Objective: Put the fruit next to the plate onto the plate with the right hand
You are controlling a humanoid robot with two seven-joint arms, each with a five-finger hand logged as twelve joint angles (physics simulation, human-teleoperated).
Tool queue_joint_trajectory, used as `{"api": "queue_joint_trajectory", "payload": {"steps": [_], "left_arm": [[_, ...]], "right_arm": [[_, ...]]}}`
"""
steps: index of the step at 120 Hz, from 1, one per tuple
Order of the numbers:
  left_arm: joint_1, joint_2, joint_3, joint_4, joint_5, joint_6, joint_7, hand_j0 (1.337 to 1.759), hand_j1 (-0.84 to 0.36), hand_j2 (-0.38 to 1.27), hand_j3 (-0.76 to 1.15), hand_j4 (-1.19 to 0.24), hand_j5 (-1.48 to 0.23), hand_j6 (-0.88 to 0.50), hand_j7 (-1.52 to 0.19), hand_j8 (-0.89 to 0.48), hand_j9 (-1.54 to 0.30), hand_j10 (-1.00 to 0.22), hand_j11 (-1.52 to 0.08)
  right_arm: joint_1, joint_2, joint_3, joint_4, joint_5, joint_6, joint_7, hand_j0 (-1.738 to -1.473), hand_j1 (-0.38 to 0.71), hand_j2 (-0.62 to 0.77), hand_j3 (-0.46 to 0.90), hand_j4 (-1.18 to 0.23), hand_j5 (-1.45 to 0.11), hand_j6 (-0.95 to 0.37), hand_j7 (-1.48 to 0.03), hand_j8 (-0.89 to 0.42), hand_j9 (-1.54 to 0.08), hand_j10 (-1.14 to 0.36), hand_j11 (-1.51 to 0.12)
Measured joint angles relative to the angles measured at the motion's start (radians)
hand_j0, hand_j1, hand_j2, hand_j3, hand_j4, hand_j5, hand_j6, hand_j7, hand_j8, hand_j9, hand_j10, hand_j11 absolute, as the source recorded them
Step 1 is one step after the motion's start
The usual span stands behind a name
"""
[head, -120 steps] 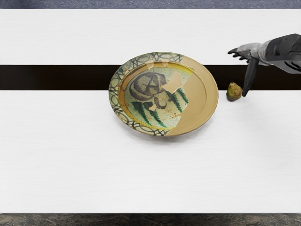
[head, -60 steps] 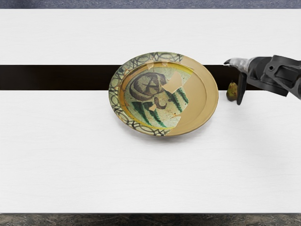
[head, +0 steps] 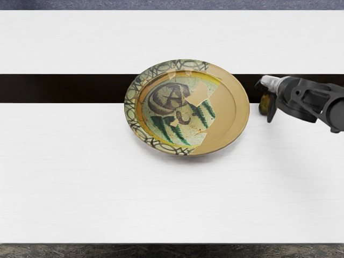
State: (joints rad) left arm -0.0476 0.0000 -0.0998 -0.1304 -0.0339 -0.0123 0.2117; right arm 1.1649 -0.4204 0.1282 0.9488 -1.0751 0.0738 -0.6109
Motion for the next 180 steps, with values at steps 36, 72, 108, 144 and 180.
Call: {"api": "queue_joint_trajectory", "payload": {"steps": [36,72,108,144,180], "left_arm": [[0.0,0.0,0.0,0.0,0.0,0.0,0.0,1.658,0.33,0.0,0.0,-0.02,-0.02,-0.02,-0.02,-0.02,-0.02,-0.02,-0.02],[0.0,0.0,0.0,0.0,0.0,0.0,0.0,1.658,0.33,0.0,0.0,-0.02,-0.02,-0.02,-0.02,-0.02,-0.02,-0.02,-0.02],[0.0,0.0,0.0,0.0,0.0,0.0,0.0,1.658,0.33,0.0,0.0,-0.02,-0.02,-0.02,-0.02,-0.02,-0.02,-0.02,-0.02],[0.0,0.0,0.0,0.0,0.0,0.0,0.0,1.658,0.33,0.0,0.0,-0.02,-0.02,-0.02,-0.02,-0.02,-0.02,-0.02,-0.02],[0.0,0.0,0.0,0.0,0.0,0.0,0.0,1.658,0.33,0.0,0.0,-0.02,-0.02,-0.02,-0.02,-0.02,-0.02,-0.02,-0.02]], "right_arm": [[0.008,0.049,-0.042,-0.076,-0.001,-0.035,0.0,-1.658,-0.05,-0.05,0.0,-0.26,-0.33,-0.26,-0.33,-0.26,-0.33,-0.26,-0.33],[0.022,0.085,-0.067,-0.116,-0.001,-0.034,0.0,-1.658,-0.04,-0.05,0.0,-0.27,-0.34,-0.27,-0.34,-0.27,-0.34,-0.26,-0.34],[0.012,0.089,-0.071,-0.119,-0.001,-0.039,0.0,-1.658,0.05,-0.06,0.0,-0.33,-0.43,-0.33,-0.43,-0.33,-0.43,-0.33,-0.43],[0.001,0.089,-0.083,-0.119,0.001,-0.059,0.0,-1.658,0.14,-0.08,0.0,-0.41,-0.54,-0.42,-0.54,-0.41,-0.54,-0.41,-0.54],[-0.008,0.089,-0.081,-0.117,0.008,-0.06,0.0,-1.654,0.27,0.0,0.0,-0.58,-0.76,-0.47,-0.76,-0.39,-0.77,-0.58,-0.77]]}}
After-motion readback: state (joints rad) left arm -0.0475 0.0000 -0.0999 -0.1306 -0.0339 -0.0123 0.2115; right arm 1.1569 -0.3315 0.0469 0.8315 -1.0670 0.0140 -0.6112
